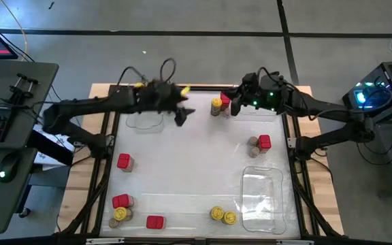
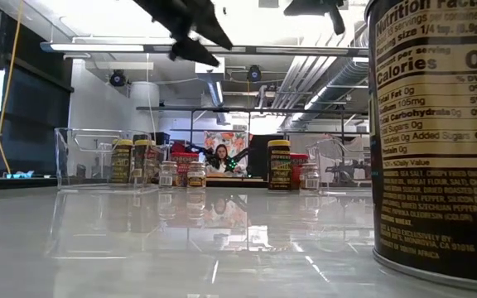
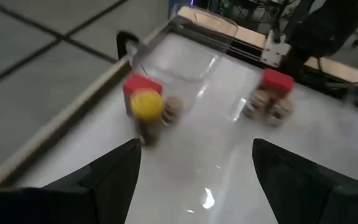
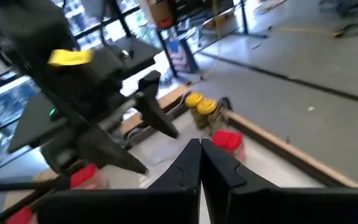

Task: Sort spices by type
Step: Put the yellow seasoning bottle into the top left transparent bin

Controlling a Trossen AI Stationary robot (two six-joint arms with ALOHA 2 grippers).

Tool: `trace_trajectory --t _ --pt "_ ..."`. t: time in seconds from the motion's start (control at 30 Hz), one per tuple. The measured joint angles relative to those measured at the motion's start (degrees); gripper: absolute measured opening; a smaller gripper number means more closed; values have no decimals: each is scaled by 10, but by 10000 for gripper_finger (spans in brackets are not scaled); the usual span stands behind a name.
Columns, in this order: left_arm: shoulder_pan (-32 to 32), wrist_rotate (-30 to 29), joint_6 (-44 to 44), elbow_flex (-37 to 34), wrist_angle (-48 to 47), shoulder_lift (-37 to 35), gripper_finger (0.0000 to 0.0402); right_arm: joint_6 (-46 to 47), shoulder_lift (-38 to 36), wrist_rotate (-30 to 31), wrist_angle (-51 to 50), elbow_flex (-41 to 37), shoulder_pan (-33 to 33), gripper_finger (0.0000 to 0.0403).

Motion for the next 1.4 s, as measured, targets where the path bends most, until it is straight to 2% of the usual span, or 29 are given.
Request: trace_trajectory --t 0.13,0.3,0.5,0.63,0.8,1.07,1.17,1.4 --pt "32 82 93 35 70 85 294 -3 -1 26 -22 25 -2 3" --pt "44 80 187 74 166 195 294 -36 -1 49 -67 36 -5 48" --pt "64 78 123 168 107 306 294 -47 0 51 -132 36 -35 133" --pt "79 77 115 230 68 363 294 -60 0 49 -143 36 -55 164" --pt "89 104 120 279 44 397 294 -60 0 23 -142 36 -73 172" --pt "97 141 125 280 -4 400 294 -42 0 21 -142 36 -77 172" --pt "97 143 162 281 6 404 294 -41 0 22 -142 36 -77 172" --pt "97 160 167 282 2 419 294 -40 0 23 -142 36 -77 172"
